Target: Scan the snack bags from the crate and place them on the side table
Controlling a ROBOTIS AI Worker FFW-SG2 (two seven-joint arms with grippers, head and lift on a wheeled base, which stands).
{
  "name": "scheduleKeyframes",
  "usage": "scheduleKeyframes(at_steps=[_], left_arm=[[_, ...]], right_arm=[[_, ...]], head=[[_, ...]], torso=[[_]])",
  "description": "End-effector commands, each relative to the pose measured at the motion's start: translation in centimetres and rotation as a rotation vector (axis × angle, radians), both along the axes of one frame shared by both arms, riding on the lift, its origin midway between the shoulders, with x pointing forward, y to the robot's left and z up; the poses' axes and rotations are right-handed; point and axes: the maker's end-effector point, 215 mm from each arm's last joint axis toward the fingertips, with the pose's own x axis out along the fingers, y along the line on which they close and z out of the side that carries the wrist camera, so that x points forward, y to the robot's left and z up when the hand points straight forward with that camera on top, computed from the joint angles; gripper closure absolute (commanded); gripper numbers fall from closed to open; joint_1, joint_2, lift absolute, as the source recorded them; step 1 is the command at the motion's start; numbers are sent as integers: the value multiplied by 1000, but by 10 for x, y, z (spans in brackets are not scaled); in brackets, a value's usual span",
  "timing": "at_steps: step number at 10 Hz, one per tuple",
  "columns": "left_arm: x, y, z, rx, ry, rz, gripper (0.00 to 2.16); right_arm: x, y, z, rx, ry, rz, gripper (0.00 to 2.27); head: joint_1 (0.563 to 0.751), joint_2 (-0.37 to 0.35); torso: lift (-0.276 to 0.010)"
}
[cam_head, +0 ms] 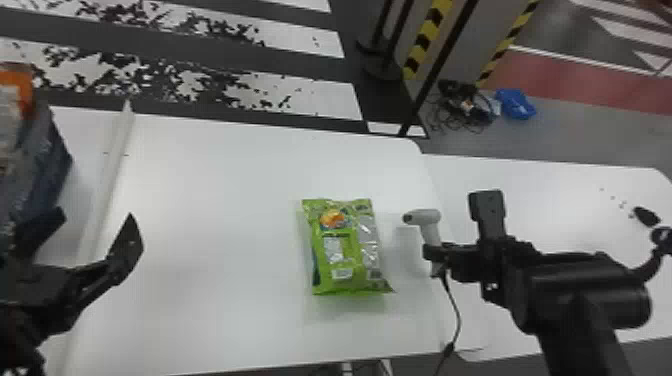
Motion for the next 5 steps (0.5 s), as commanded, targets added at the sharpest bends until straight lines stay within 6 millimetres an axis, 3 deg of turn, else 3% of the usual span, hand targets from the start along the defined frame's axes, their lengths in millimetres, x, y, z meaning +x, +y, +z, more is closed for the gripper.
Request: scheduleKeyframes(at_steps=[1, 5], left_arm=[[0, 0, 0, -1, 0, 1, 63], [0, -2, -2, -3, 3, 0, 63]], right_arm=[[-12, 5, 18, 6, -18, 4, 2253], [-75, 42, 52, 19, 22, 30, 2253]], head=[[695, -302], [695, -294]], torso=[[-81], [-81]])
